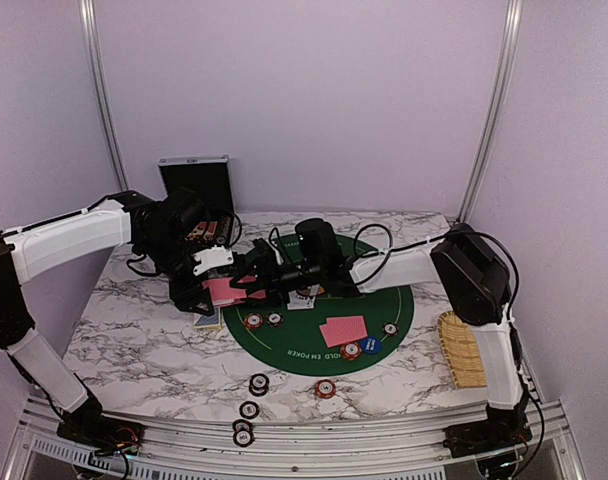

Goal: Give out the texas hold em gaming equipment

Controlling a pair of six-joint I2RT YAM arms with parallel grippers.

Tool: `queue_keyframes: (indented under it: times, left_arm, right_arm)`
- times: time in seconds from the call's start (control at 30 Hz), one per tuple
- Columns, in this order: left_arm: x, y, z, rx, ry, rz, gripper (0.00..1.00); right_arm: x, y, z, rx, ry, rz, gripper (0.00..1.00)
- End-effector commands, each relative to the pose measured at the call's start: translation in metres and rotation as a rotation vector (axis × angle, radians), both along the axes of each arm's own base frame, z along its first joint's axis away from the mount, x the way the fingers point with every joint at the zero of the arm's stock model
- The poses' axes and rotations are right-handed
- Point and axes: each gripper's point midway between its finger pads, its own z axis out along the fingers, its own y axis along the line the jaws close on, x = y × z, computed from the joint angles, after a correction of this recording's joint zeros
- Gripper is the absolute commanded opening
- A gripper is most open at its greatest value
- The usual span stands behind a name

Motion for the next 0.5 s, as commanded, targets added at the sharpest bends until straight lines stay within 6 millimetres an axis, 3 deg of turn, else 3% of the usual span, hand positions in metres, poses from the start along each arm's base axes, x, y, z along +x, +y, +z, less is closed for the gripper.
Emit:
queue_keyframes:
  times: [0.0,0.47]
  left_arm:
    - [0.006,-0.006,0.013,-0.031,-0.028,-0.006,0.00]
    - [0.004,-0.005,0.011,-0.028,-0.025,-0.002,0.00]
  right_arm:
    - [-0.003,-0.007,0.020,0.022,-0.022,-0.004,0.59]
    - [-0.006,-0.015,0.059,0.116,-0.027,-0.012,0.35]
